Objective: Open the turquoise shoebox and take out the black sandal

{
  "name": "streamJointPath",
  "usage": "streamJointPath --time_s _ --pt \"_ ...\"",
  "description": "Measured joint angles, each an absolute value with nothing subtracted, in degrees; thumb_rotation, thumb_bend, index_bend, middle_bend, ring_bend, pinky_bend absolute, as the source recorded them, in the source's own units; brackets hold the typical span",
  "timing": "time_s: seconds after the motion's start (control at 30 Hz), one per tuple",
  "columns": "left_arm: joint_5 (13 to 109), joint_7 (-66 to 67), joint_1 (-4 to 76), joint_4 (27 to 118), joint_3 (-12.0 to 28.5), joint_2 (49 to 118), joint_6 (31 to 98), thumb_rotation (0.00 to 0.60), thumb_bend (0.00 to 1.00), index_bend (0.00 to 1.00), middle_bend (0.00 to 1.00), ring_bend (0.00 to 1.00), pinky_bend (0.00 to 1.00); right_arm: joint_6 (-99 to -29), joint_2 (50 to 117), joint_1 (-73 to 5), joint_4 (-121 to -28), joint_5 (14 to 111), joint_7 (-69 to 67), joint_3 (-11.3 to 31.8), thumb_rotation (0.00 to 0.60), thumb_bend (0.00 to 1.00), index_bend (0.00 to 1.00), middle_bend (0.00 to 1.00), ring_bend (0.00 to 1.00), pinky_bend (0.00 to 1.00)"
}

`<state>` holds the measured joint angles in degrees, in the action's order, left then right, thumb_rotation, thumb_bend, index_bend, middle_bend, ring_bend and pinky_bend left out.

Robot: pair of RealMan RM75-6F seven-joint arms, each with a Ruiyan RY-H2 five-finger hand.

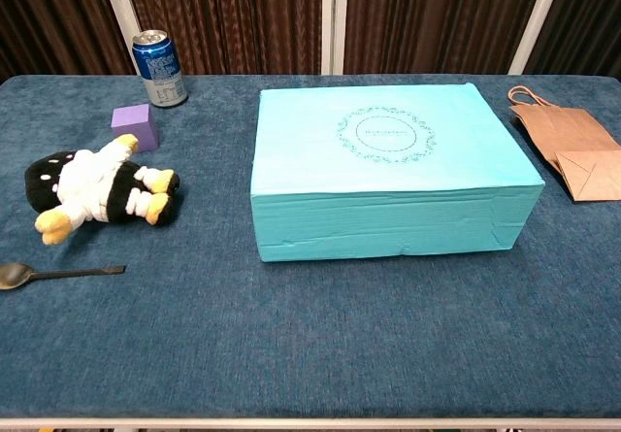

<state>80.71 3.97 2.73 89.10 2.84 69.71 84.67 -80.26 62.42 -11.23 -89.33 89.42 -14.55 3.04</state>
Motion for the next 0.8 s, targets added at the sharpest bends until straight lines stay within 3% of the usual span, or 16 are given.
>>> streamJointPath --time_s 0.43,0.8 --pt "81.06 3.35 2.77 89.14 2.84 69.77 84.61 0.6 0.0 0.16 0.1 0.02 0.12 -78.75 62.58 -12.65 -88.23 90.1 -13.62 3.23 0.6 0.16 0.1 0.13 0.0 0.0" --pt "81.11 3.07 2.76 89.77 2.79 69.6 84.47 0.6 0.0 0.16 0.1 0.02 0.12 -66.38 66.77 -21.88 -78.58 88.05 -11.51 5.71 0.6 0.12 0.1 0.13 0.0 0.0"
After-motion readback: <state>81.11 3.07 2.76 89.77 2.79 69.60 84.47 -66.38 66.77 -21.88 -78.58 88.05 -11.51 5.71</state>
